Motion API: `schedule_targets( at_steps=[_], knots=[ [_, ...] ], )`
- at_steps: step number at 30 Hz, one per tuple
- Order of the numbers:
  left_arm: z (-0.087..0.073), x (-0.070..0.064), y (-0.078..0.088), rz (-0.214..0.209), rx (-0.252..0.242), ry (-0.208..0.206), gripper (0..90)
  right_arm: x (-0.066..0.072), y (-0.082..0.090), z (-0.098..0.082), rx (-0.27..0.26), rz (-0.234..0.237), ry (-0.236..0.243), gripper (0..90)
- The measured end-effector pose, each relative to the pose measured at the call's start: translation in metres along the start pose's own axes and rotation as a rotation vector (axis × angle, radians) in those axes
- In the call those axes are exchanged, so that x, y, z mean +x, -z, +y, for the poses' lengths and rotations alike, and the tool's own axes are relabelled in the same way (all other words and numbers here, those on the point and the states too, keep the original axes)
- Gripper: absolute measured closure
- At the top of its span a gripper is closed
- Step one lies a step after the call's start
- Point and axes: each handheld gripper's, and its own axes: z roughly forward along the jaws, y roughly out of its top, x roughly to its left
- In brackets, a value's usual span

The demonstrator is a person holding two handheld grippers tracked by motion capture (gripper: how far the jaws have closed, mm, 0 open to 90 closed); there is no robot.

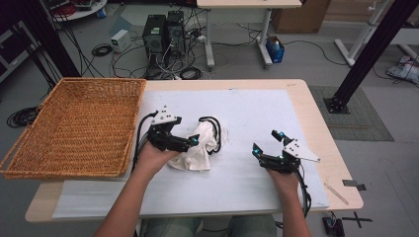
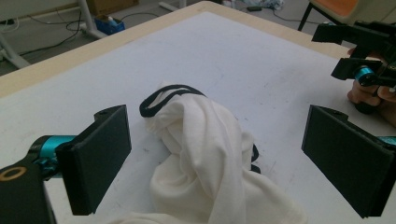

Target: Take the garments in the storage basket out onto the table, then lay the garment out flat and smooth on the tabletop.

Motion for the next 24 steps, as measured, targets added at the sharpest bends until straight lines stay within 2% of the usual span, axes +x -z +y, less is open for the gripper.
schedule_targets(
  at_steps=[3,11,19,24],
  knots=[
    [-0.001,0.002,0.002,0.012,0.000,-0.004,8.2,0.000,0.000,0.000,0.000,0.000,0.000,12.1],
    [-0.005,0.008,0.003,-0.008,-0.020,0.014,8.1,0.000,0.000,0.000,0.003,0.000,-0.007,12.1],
    [-0.005,0.011,0.011,-0.062,-0.037,0.022,8.2,0.000,0.000,0.000,0.003,0.001,-0.008,12.1],
    [-0.005,0.012,0.014,-0.075,-0.029,0.016,8.2,-0.001,0.000,0.000,0.007,0.005,-0.006,12.1]
  ],
)
